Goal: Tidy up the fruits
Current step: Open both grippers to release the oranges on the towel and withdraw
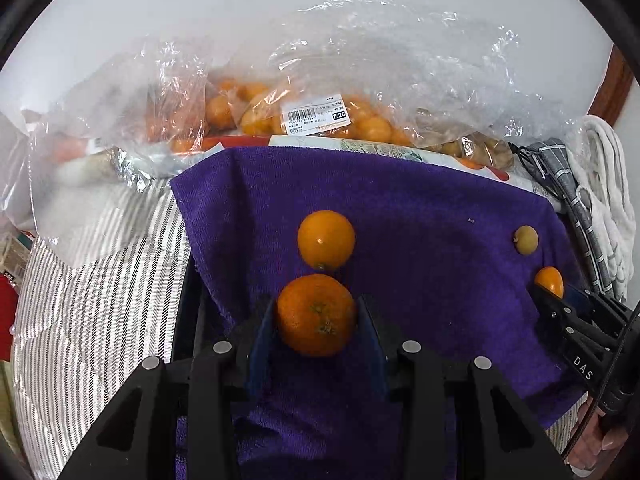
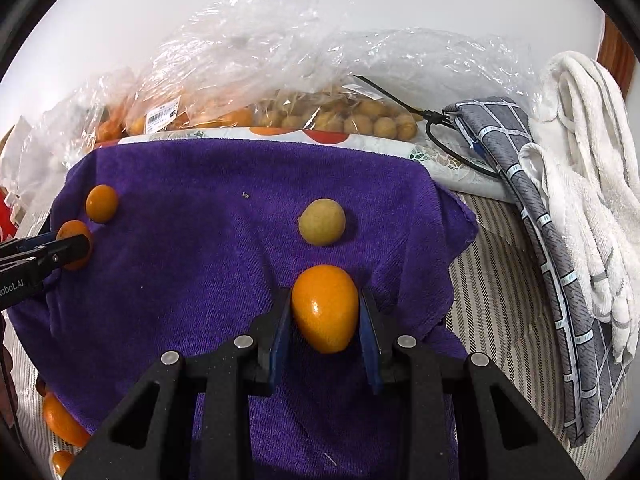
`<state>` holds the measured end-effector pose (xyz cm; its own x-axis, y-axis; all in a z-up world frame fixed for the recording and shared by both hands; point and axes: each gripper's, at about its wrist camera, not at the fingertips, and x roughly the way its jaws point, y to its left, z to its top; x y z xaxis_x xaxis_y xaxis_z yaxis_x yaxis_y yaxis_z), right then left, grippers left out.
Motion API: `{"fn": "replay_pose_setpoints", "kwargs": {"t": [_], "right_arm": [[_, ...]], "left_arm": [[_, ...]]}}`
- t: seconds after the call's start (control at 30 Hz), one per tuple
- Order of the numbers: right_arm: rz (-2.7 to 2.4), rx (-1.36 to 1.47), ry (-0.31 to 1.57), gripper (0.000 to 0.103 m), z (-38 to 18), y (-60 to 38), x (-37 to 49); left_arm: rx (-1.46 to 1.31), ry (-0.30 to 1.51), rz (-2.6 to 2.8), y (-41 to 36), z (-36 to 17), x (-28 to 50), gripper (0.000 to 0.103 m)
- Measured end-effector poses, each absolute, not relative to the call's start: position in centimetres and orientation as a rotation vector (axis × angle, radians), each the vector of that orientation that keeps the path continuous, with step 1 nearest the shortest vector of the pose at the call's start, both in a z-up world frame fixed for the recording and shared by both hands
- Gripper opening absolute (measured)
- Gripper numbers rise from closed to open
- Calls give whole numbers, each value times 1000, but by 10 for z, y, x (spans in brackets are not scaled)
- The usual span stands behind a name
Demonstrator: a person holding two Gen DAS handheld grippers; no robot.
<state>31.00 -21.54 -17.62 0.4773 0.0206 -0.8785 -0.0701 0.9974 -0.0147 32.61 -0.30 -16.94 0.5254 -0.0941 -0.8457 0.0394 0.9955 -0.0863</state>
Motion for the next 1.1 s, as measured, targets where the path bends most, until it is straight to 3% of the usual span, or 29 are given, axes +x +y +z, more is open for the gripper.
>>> {"fn": "replay_pose_setpoints", "kwargs": {"t": [0.1, 0.2, 0.43, 0.53, 0.67, 0.77, 0.83, 1.1], "right_arm": [[73, -42, 1069, 36, -174, -214, 309], [94, -17, 1052, 43, -165, -214, 306], [104, -46, 954, 71, -116, -201, 279], [107, -83, 911, 76, -99, -192, 260], [87, -106, 895, 74, -92, -185, 235], [99, -78, 932, 56, -97, -182, 214], [104, -72, 957, 51, -103, -180, 203], [201, -50, 992, 51, -121, -154, 167]], "left_arm": [[-55, 1026, -83, -5, -167, 325, 41], [-46, 1020, -99, -8, -160, 323, 52], [-42, 898, -107, -7, -112, 292, 62], [-28, 845, -93, -2, -98, 269, 62], [-19, 793, -96, 12, -90, 237, 62], [-53, 797, -98, 30, -94, 213, 62], [-72, 817, -113, 40, -100, 198, 62], [-91, 870, -77, 69, -135, 158, 62]]}}
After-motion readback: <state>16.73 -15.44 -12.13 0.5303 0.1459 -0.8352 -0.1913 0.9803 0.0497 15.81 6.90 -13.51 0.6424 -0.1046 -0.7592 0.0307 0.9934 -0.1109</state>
